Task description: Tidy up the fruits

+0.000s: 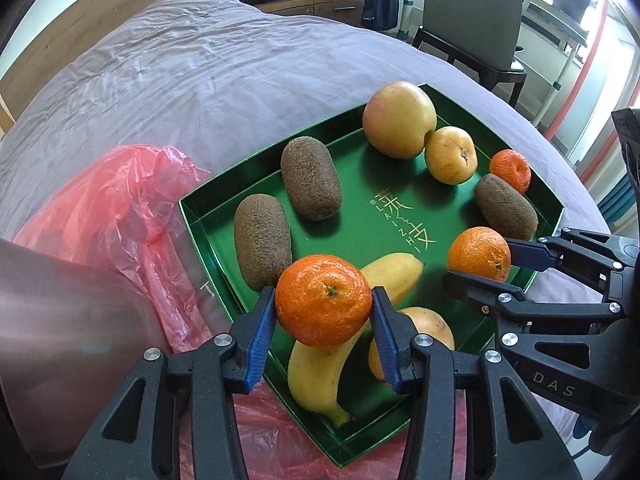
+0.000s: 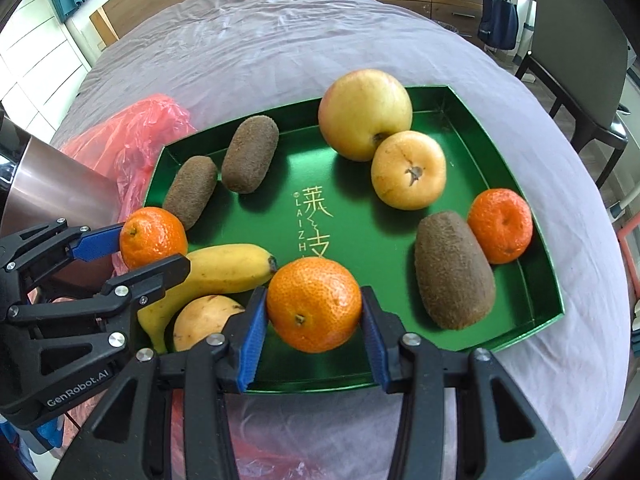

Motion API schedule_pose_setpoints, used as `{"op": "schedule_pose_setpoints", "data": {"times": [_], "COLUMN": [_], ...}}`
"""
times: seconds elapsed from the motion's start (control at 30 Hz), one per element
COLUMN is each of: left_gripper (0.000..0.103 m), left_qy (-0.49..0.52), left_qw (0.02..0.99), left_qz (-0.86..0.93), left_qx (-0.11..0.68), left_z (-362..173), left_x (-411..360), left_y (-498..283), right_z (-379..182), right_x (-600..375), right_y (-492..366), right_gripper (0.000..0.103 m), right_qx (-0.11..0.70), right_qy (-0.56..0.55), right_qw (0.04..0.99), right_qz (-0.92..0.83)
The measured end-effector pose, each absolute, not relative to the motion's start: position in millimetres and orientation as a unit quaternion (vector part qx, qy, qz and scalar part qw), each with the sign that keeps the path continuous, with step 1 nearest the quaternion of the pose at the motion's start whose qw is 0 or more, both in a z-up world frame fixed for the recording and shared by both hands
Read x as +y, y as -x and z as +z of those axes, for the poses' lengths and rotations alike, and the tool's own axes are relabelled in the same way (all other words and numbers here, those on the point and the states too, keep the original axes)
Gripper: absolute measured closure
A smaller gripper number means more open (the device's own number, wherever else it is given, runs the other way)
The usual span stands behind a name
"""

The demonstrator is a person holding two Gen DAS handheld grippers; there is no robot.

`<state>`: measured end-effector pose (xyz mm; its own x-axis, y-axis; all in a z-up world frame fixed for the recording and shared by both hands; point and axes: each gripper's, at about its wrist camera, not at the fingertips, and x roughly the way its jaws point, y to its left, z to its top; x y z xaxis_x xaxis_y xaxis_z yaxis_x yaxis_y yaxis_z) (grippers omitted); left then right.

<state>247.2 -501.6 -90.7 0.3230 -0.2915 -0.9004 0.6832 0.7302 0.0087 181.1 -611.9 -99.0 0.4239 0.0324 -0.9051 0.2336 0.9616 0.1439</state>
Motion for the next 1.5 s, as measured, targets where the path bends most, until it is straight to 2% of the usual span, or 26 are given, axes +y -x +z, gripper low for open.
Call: {"op": "schedule_pose_setpoints", "data": {"times": [0.77,0.9,1.0,1.13,1.2,1.23,1.43,1.5], "left_gripper": [0.061,0.053,0.052,0.045,0.043,0.043,0.042,0.038], "left_qy": [-0.194,-0.194,-0.193,-0.196,-0.191,-0.19,-0.192,-0.188], "left_qw": [0.795,0.796,0.795,0.797,0.798,0.798,0.8,0.803], "left_qz": [-0.295,-0.284,-0.284,-0.281,-0.283,-0.284,-0.287,-0.289], "left_qx": [0.494,0.498,0.501,0.496,0.497,0.496,0.49,0.486], "left_z": [-104,-105,-105,-103,-102,-102,-98,-95], "left_x": [-517,-517,-516,-514,-512,-511,-508,-506], "left_y": [-264,-268,-269,-268,-267,-267,-262,-261], "right_z": [-118,-118,-117,-115,-114,-114,-110,-108], "right_x": [-609,-608,-609,-611,-613,-614,-612,-611], "right_y": [-189,-187,-187,-185,-184,-184,-180,-178], "right_gripper": [0.085,0.084,0.084,0.08,0.07,0.068,0.067,0.064], "right_qx": [0.54,0.541,0.543,0.541,0.541,0.541,0.541,0.542], "right_qy": [-0.121,-0.124,-0.126,-0.125,-0.127,-0.127,-0.121,-0.117], "right_qw": [0.83,0.829,0.827,0.827,0.827,0.826,0.826,0.826], "right_qz": [-0.066,-0.07,-0.072,-0.084,-0.088,-0.091,-0.098,-0.101]}}
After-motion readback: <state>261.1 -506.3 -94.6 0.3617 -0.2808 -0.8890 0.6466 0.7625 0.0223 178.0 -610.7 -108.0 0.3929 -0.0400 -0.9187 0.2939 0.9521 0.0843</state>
